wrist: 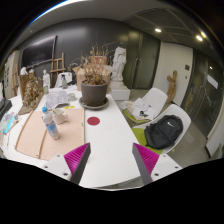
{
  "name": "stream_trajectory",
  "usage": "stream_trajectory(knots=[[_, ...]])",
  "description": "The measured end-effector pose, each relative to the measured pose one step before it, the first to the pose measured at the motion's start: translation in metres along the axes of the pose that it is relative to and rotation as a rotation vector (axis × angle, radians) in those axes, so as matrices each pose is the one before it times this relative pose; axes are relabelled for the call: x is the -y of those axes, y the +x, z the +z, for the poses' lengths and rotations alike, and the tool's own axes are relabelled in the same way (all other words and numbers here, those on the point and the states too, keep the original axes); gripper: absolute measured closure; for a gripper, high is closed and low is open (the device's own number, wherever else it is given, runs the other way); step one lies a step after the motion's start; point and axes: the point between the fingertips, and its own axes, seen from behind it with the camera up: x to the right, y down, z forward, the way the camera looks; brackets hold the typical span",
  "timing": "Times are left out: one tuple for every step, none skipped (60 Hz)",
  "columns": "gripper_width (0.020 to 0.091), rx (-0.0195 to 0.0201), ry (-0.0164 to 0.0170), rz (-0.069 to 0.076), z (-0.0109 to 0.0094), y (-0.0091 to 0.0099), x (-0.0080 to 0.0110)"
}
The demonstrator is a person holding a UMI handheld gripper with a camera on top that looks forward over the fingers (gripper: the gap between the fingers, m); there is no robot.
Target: Pour water
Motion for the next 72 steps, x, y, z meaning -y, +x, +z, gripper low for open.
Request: stream_trajectory(knots=[[0.0245, 0.01455, -0.00360, -0.0024, 0.00493, -0.00266, 0.00252], [0.0245, 0.00458, 0.00598, -0.0028, -0.00312, -0.00603, -0.00198], [0.0245, 0.01487, -0.00228, -0.0039, 0.00626, -0.00581, 0.00325], [0.0245, 0.00925, 0.00270, -0.0048, 0.00203, -0.00643, 0.00067], [0.0244, 0.01008, 0.00307, -0.0057, 0.00199, -0.00722, 0.00071], [0.0244, 0.01100, 0.00381, -0.0059, 0.00186, -0.00818, 0.00075], [0.0244, 0.01219, 0.00384, -0.0062, 0.00221, -0.00874, 0.00085], [0.0245, 0.01315, 0.00485, -0.0065, 0.00263, -0.00924, 0.00067], [0.0242, 0.01320, 0.00990, -0.0068, -0.00365, 0.00235, -0.00265], [0.0244, 0.01153, 0.00512, -0.0072, 0.00366, -0.02059, 0.00059], [0.0245, 0.01490, 0.00305, -0.0084, 0.00400, -0.00906, 0.00150], [0.0245, 0.01208, 0.00528, -0.0066, 0.00288, -0.01157, -0.00077], [0.0246, 0.01456, 0.00443, -0.0079, 0.00385, -0.01038, 0.00041], [0.0246, 0.01618, 0.00518, -0.0078, 0.00401, -0.01056, 0.00040], [0.0245, 0.01623, 0.00579, -0.0079, 0.00458, -0.01033, 0.00063], [0.0245, 0.01662, 0.00647, -0.0077, 0.00512, -0.00960, 0.00129], [0.0243, 0.01625, 0.00610, -0.0078, 0.00552, -0.00990, 0.00116], [0.0245, 0.01541, 0.00556, -0.0086, 0.00594, -0.00922, 0.00068], [0.0245, 0.01475, 0.00432, -0.0082, 0.00613, -0.00884, 0.00076], [0.0243, 0.01419, 0.00333, -0.0077, 0.00606, -0.00847, 0.00053], [0.0245, 0.01268, 0.00221, -0.0062, 0.00655, -0.00800, 0.00038], [0.0246, 0.01132, 0.00241, -0.0049, 0.00682, -0.00728, 0.00018], [0.0245, 0.01081, 0.00283, -0.0045, 0.00682, -0.00703, 0.00032], [0.0245, 0.01176, 0.00353, -0.0048, 0.00743, -0.00720, 0.00040], [0.0245, 0.01131, 0.00370, -0.0046, 0.00758, -0.00659, 0.00055], [0.0250, 0.00907, 0.00412, -0.0039, 0.00809, -0.00576, 0.00075], [0.0251, 0.00779, 0.00448, -0.0026, 0.00786, -0.00556, 0.00093], [0.0251, 0.00722, 0.00485, -0.0014, 0.00825, -0.00534, 0.00045], [0.0251, 0.00705, 0.00554, -0.0014, 0.00783, -0.00528, 0.00077], [0.0251, 0.00698, 0.00530, -0.0007, 0.00827, -0.00527, 0.00032], [0.0252, 0.00616, 0.00576, -0.0006, 0.00846, -0.00453, 0.00044], [0.0253, 0.00473, 0.00567, 0.0003, 0.00835, -0.00424, 0.00030], [0.0253, 0.00280, 0.00496, 0.0016, 0.00827, -0.00358, -0.00008], [0.0254, 0.00195, 0.00465, 0.0019, 0.00828, -0.00367, -0.00023], [0.0255, 0.00232, 0.00533, 0.0017, 0.00851, -0.00340, -0.00014], [0.0254, 0.00081, 0.00524, 0.0019, 0.00856, -0.00287, -0.00008], [0.0255, -0.00126, 0.00359, 0.0020, 0.00837, -0.00251, -0.00070], [0.0254, -0.00290, 0.00077, 0.0027, 0.00846, -0.00201, -0.00117], [0.0254, -0.00284, -0.00014, 0.0030, 0.00827, -0.00218, -0.00144], [0.0254, -0.00321, 0.00124, 0.0030, 0.00761, -0.00212, -0.00083], [0.0256, -0.00301, 0.00355, 0.0028, 0.00747, -0.00191, -0.00040], [0.0265, -0.00146, 0.00454, 0.0030, 0.00677, -0.00241, -0.00042], [0.0273, -0.00072, 0.00391, 0.0024, 0.00693, -0.00216, -0.00066], [0.0284, -0.00214, 0.00289, 0.0022, 0.00659, -0.00120, -0.00085], [0.0292, -0.00176, 0.00199, 0.0022, 0.00637, -0.00115, -0.00081], [0.0303, -0.00163, 0.00155, 0.0022, 0.00582, -0.00081, -0.00085], [0.0312, -0.00213, 0.00163, 0.0019, 0.00539, -0.00105, -0.00084], [0.0323, -0.00192, 0.00123, 0.0012, 0.00519, -0.00076, -0.00093], [0.0337, -0.00191, 0.00108, 0.0004, 0.00472, -0.00048, -0.00084], [0.0354, -0.00238, 0.00243, 0.0002, 0.00421, -0.00048, -0.00047], [0.0373, -0.00312, 0.00411, 0.0000, 0.00349, 0.00010, -0.00001], [0.0395, -0.00344, 0.00397, 0.0001, 0.00313, 0.00006, 0.00033], [0.0422, -0.00259, 0.00335, 0.0000, 0.00251, 0.00021, 0.00024], [0.0453, -0.00397, 0.00281, 0.0007, 0.00235, 0.00050, 0.00023], [0.0496, -0.00419, 0.00317, 0.0015, 0.00197, 0.00029, 0.00041], [0.0548, -0.00435, 0.00375, 0.0017, 0.00165, 0.00053, 0.00066], [0.0590, -0.00801, 0.00416, 0.0022, 0.00096, 0.00122, 0.00076], [0.0590, 0.00035, 0.00703, 0.0049, 0.00276, 0.00013, 0.00013], [0.0596, -0.00120, 0.00223, 0.0028, 0.00025, 0.00020, 0.00049], [0.0613, -0.00079, 0.00072, 0.0030, 0.00059, 0.00017, -0.00010], [0.0616, -0.00067, -0.00002, 0.0037, 0.00029, 0.00005, -0.00009], [0.0631, -0.00315, 0.00023, 0.0054, 0.00023, 0.00028, 0.00023], [0.0643, -0.00455, -0.00011, 0.0044, 0.00019, 0.00052, 0.00006], [0.0657, -0.00642, -0.00080, 0.0036, -0.00004, 0.00083, -0.00005], [0.0673, -0.00834, -0.00149, 0.0005, -0.00039, 0.00081, -0.00046], [0.0690, -0.01075, -0.00139, -0.0029, 0.00125, 0.00295, 0.00075], [0.0696, -0.01248, -0.00134, -0.0033, -0.00108, 0.00052, 0.00035], [0.0704, -0.01065, -0.00116, -0.0043, -0.00082, 0.00043, 0.00062], [0.0719, -0.00605, -0.00025, -0.0054, -0.00102, -0.00083, 0.00119], [0.0719, -0.00351, 0.00066, -0.0021, -0.00122, -0.00130, 0.00174], [0.0722, -0.00040, -0.00072, -0.0018, -0.00122, -0.00224, 0.00169], [0.0740, 0.00282, 0.00065, -0.0018, -0.00107, -0.00281, 0.00248]])
